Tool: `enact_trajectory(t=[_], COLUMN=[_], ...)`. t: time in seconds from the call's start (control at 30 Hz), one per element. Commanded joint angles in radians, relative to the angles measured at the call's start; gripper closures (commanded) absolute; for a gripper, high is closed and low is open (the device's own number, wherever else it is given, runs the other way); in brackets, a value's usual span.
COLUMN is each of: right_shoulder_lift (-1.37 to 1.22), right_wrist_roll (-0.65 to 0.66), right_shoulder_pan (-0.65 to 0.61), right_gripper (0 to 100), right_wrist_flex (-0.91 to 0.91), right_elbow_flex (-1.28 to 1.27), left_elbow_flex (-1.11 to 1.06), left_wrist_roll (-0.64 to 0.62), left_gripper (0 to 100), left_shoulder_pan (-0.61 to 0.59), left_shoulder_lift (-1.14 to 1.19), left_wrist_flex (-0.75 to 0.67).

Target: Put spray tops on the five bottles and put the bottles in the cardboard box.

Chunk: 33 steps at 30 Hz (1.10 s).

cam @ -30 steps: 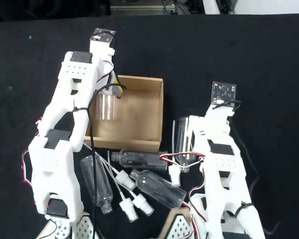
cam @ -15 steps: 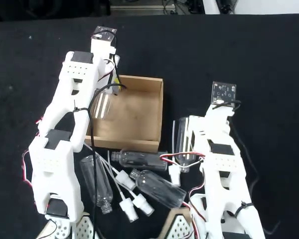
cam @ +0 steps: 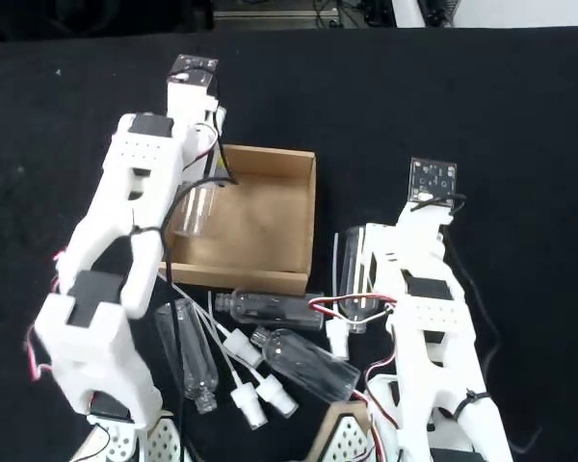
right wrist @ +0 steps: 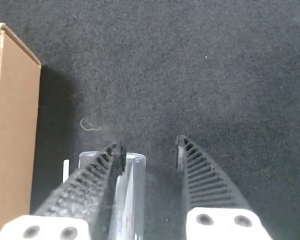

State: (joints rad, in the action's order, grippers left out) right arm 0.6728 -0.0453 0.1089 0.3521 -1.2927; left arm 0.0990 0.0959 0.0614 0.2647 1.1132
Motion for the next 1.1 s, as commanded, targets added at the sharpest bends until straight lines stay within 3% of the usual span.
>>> enact_trajectory(t=[0.0,0.33,0.77,1.07], right_shoulder_lift=[0.045,0.045,0.045,0.045], right_wrist_roll=[0.002,0.002,0.002,0.002], right_shoulder_pan=[-0.012,-0.012,-0.012,-0.012], right_gripper=[85.0,85.0,85.0,85.0], right_wrist_flex=[-0.029,-0.031,-0.031,-0.031], right_elbow_flex=[0.018,0.018,0.018,0.018], left_elbow_flex=[-0.171,-0.608,-1.152,-1.193], left_wrist_roll=[-0.012,-0.012,-0.011,-0.005], left_gripper=[84,84,84,84], left_shoulder_pan=[0.007,-0.001,-0.002,-0.084], left_shoulder_lift=[-0.227,-0.511,-0.565,-0.552], left_wrist_flex=[-0.161,-0.591,-1.585,-1.623])
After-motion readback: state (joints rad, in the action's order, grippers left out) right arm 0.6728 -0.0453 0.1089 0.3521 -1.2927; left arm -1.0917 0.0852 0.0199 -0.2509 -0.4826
